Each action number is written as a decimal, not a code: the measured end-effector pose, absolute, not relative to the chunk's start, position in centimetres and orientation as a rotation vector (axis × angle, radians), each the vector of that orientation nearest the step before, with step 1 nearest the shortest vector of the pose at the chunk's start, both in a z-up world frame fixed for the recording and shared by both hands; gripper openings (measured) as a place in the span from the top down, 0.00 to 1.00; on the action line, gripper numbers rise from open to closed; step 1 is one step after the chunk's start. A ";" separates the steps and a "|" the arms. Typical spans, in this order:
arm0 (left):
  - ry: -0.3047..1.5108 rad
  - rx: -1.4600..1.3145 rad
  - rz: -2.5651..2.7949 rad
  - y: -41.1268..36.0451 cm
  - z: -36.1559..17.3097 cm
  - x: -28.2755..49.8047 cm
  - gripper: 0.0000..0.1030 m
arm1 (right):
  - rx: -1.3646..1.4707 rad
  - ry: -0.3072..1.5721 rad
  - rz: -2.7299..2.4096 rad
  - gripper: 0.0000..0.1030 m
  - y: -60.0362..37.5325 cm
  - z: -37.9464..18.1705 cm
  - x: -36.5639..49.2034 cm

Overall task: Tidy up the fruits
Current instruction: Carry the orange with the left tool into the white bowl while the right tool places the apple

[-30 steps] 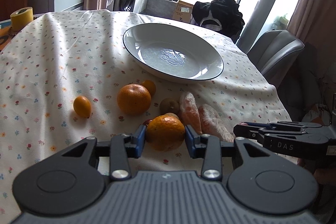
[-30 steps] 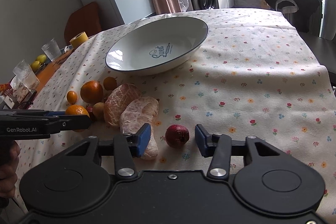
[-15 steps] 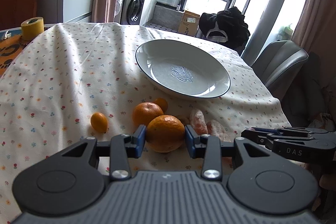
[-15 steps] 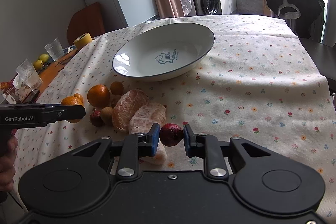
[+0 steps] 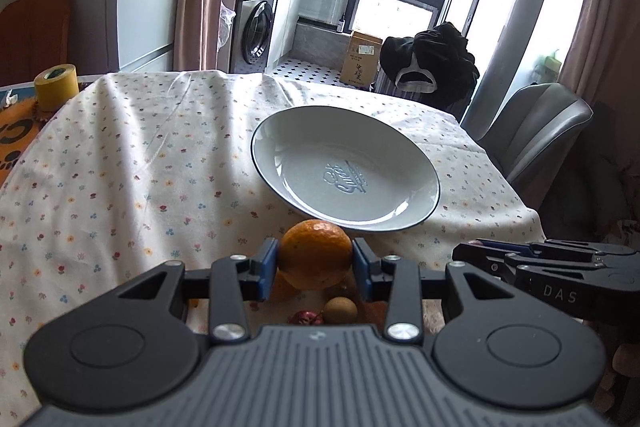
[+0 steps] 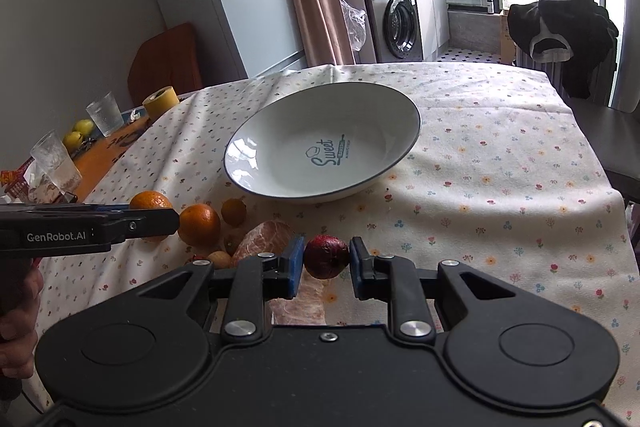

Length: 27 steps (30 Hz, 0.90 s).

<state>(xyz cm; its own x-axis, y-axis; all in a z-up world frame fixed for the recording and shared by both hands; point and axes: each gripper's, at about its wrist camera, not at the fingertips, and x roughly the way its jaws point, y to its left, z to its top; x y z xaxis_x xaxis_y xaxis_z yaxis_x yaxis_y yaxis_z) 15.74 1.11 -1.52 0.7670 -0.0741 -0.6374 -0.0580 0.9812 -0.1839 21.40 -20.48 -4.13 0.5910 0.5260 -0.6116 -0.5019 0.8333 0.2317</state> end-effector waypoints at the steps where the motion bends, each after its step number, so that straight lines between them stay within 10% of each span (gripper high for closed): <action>1: 0.693 -0.193 -0.009 1.1 -1.4 16.0 0.63 | 0.038 0.721 0.596 0.78 -20.4 -4.0 21.5; 27: 0.721 -0.172 -0.004 1.1 -2.5 24.2 0.63 | 0.041 0.700 0.565 0.78 -16.8 -4.2 27.4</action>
